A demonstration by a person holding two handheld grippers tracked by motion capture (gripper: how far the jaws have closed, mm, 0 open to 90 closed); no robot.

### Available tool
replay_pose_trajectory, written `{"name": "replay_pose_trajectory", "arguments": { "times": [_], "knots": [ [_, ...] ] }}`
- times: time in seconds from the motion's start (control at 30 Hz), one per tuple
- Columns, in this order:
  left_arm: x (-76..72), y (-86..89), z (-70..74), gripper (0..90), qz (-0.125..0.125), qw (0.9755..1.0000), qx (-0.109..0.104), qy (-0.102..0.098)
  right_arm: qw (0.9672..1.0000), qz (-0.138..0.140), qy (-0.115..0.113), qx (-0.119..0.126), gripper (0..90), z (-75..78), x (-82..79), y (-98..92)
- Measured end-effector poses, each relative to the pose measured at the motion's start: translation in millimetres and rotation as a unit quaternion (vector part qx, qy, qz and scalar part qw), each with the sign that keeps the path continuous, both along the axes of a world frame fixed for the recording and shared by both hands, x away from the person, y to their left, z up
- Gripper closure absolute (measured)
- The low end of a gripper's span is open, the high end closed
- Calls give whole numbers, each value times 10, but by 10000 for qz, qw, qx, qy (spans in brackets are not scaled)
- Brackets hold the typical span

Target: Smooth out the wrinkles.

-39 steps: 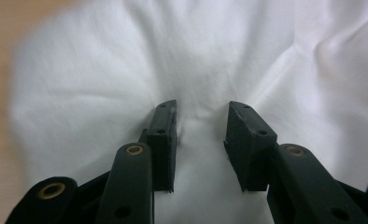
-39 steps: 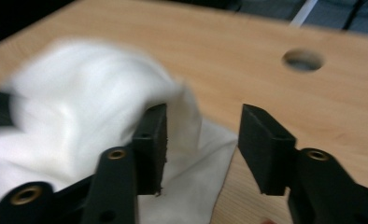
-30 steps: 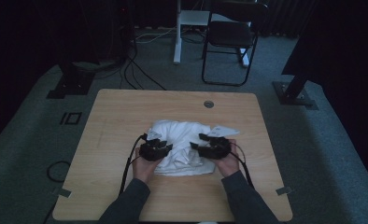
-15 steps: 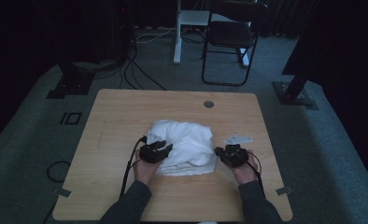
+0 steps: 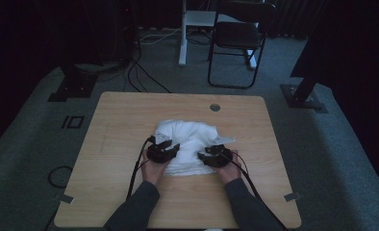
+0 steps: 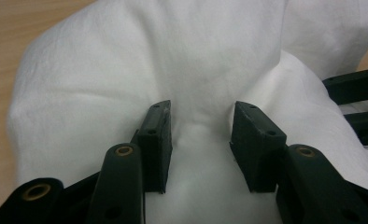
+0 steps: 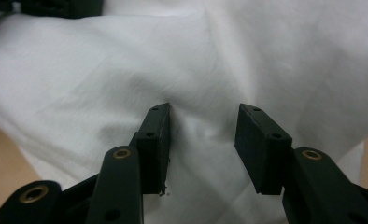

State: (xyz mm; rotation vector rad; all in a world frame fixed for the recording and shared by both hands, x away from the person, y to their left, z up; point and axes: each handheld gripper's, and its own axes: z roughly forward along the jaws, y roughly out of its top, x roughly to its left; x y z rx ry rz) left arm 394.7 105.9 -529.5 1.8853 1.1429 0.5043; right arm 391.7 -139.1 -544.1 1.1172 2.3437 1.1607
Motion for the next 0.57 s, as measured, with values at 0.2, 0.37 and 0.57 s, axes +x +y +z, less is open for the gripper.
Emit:
{"name": "replay_pose_trajectory", "arguments": {
  "times": [0.2, 0.37, 0.57],
  "knots": [
    [308, 15, 58, 533, 25, 9999, -86, 48, 9995, -313, 25, 60, 522, 9, 312, 23],
    [40, 224, 427, 413, 130, 9970, -561, -511, 9968, -408, -197, 661, 378, 231, 224, -198],
    [-466, 733, 778, 361, 391, 9923, -495, -1068, 9904, -697, -673, 989, 272, 539, -179, -740]
  ]
}}
